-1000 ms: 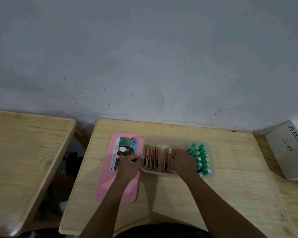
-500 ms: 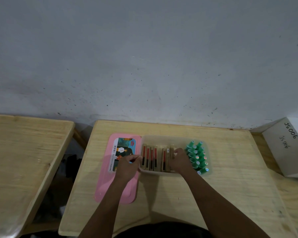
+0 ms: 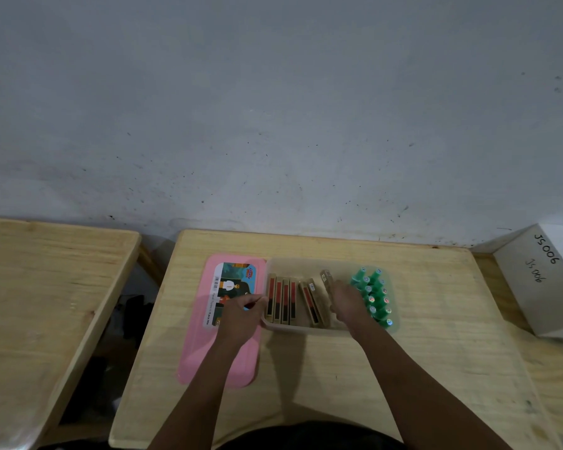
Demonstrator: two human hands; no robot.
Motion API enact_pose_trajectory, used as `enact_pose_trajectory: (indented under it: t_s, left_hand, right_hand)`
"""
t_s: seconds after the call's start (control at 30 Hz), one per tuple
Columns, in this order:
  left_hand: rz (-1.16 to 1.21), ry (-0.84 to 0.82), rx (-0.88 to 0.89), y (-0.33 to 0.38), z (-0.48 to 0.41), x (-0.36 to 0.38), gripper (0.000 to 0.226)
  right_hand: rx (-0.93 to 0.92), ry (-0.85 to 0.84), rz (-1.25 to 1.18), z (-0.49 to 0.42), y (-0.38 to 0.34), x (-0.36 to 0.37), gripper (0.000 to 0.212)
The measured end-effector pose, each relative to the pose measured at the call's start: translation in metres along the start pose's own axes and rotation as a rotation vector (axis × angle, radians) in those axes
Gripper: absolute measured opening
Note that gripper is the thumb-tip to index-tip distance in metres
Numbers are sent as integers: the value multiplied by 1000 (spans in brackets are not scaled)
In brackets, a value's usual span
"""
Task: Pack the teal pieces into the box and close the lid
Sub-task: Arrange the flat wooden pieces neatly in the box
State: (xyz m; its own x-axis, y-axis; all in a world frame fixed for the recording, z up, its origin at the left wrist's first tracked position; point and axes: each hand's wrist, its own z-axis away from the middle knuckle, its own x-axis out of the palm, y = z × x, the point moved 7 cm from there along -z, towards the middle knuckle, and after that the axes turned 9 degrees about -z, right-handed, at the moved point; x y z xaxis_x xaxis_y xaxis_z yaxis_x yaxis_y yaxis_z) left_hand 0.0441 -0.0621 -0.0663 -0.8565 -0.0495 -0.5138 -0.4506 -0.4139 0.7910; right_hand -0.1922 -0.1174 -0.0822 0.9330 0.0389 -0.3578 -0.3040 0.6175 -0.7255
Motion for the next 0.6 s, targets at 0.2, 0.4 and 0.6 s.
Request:
enact_pose_trajectory:
  t_s: [0.2, 0.4, 0.6]
  left_hand:
    - [9, 0, -10, -1, 0, 0, 25]
    - [7, 1, -3, 0, 0, -1, 25]
    - [-19, 7, 10, 1, 1, -1, 24]
  right_hand:
    - [73, -121, -398, 11, 0, 10, 32]
    - [92, -243, -471, 13, 2, 19, 27]
    - [131, -229, -487, 13, 6, 17, 41]
